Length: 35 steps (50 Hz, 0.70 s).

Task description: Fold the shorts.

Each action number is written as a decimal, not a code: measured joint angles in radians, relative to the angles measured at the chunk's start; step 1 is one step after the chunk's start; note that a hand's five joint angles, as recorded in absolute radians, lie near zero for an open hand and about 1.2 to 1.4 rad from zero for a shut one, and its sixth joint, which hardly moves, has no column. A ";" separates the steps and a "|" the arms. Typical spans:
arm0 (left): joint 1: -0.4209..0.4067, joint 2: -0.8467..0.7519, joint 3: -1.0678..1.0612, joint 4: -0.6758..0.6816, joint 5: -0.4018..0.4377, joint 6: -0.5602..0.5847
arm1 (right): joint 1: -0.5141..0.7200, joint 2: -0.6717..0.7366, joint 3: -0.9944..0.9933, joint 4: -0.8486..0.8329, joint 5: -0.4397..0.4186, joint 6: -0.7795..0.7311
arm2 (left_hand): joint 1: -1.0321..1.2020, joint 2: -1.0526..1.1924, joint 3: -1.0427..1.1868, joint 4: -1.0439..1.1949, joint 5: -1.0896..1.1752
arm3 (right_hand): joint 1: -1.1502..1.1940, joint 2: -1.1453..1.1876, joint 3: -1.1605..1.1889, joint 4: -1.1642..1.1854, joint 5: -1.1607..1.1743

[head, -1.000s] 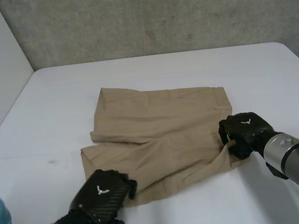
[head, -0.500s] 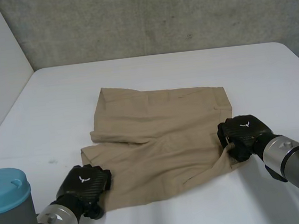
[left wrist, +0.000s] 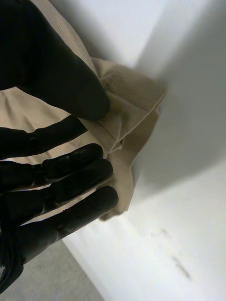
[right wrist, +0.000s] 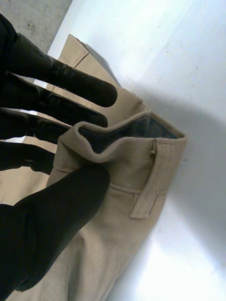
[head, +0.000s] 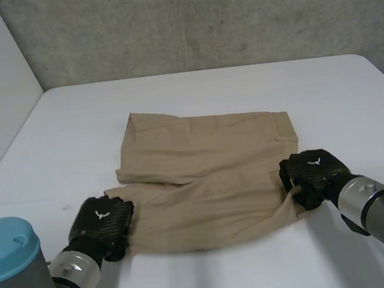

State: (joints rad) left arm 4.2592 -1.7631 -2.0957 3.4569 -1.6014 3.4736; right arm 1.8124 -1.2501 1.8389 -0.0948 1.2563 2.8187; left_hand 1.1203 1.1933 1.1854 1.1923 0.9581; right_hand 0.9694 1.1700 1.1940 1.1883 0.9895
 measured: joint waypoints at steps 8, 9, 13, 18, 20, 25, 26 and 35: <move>0.000 0.068 -0.018 0.000 -0.008 -0.005 | 0.001 -0.039 -0.004 0.046 -0.004 -0.008 | 0.000 0.002 0.001 0.000 0.000 | 0.002 0.000 0.000 0.000 0.000; 0.001 0.080 -0.019 -0.004 -0.008 -0.005 | 0.000 -0.045 -0.006 0.054 -0.005 -0.009 | 0.000 0.002 0.001 0.000 0.000 | 0.002 0.000 0.000 0.000 0.000; 0.002 0.162 -0.012 -0.046 -0.004 -0.004 | -0.001 -0.091 -0.029 0.128 -0.011 -0.029 | 0.000 0.003 0.002 0.000 0.000 | 0.002 0.000 0.000 0.000 0.000; 0.002 0.278 0.015 -0.140 0.003 -0.003 | -0.008 -0.166 -0.056 0.274 -0.018 -0.121 | 0.000 0.003 0.002 0.001 0.000 | 0.002 0.003 0.000 0.001 0.000; 0.003 0.339 0.033 -0.196 0.011 -0.003 | -0.013 -0.211 -0.066 0.365 -0.021 -0.189 | 0.000 0.003 0.002 0.001 0.000 | 0.002 0.005 0.000 0.001 0.000; 0.004 0.483 0.094 -0.331 0.046 -0.007 | -0.019 -0.313 -0.077 0.546 -0.023 -0.329 | 0.000 0.003 0.002 0.001 0.000 | 0.002 0.005 0.000 0.001 0.000; 0.004 0.505 0.105 -0.354 0.052 -0.008 | -0.019 -0.333 -0.078 0.574 -0.023 -0.350 | 0.000 0.003 0.002 0.001 0.000 | 0.002 0.005 0.000 0.001 0.000; 0.006 0.623 0.181 -0.568 0.098 -0.019 | -0.039 -0.474 -0.091 0.773 -0.029 -0.491 | 0.000 0.003 0.002 0.001 0.000 | 0.002 0.005 0.000 0.001 0.000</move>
State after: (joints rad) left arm 4.2654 -1.1402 -1.9145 2.8892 -1.5030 3.4549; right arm 1.7735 -1.7244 1.7475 0.6784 1.2270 2.3278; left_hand 1.1202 1.1967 1.1874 1.1933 0.9581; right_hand 0.9716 1.1750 1.1940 1.1890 0.9895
